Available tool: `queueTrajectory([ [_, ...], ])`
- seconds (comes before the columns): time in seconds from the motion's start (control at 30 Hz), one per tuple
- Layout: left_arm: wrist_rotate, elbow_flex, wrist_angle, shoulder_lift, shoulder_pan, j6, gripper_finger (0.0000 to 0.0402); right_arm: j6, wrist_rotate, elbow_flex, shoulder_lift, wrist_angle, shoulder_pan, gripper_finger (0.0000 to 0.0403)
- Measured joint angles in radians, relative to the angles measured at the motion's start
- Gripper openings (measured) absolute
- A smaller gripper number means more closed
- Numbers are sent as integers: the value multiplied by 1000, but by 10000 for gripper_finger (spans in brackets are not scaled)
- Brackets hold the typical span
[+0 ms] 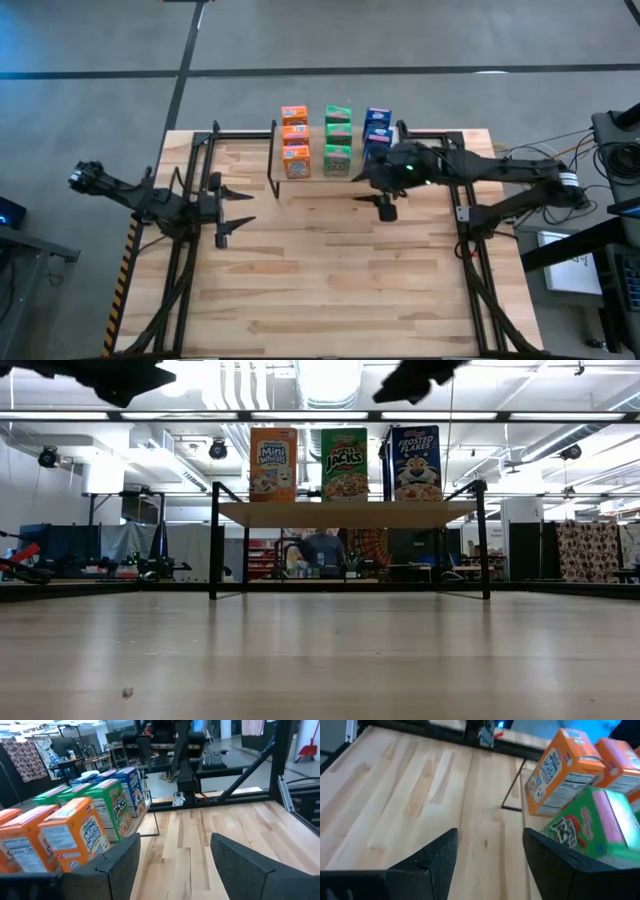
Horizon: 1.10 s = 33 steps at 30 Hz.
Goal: Stack cereal on shelf
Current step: Return to Home Position
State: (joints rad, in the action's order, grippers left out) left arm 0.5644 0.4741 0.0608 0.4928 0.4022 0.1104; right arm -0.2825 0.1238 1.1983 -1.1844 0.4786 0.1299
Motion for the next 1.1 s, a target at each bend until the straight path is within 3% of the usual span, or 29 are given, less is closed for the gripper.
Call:
queueTrajectory([
  [0.17,3,-50,0,-96,-1,0,226,-5,0,-245,176,-205,1,214],
  [0.43,54,-139,-24,-230,-1,0,226,21,16,-510,428,-405,1,214],
  [0.97,57,-246,-16,-481,-1,23,226,36,16,-842,757,-610,1,214],
  [1.1,64,-258,-14,-492,-2,17,226,39,14,-909,827,-651,1,214],
])
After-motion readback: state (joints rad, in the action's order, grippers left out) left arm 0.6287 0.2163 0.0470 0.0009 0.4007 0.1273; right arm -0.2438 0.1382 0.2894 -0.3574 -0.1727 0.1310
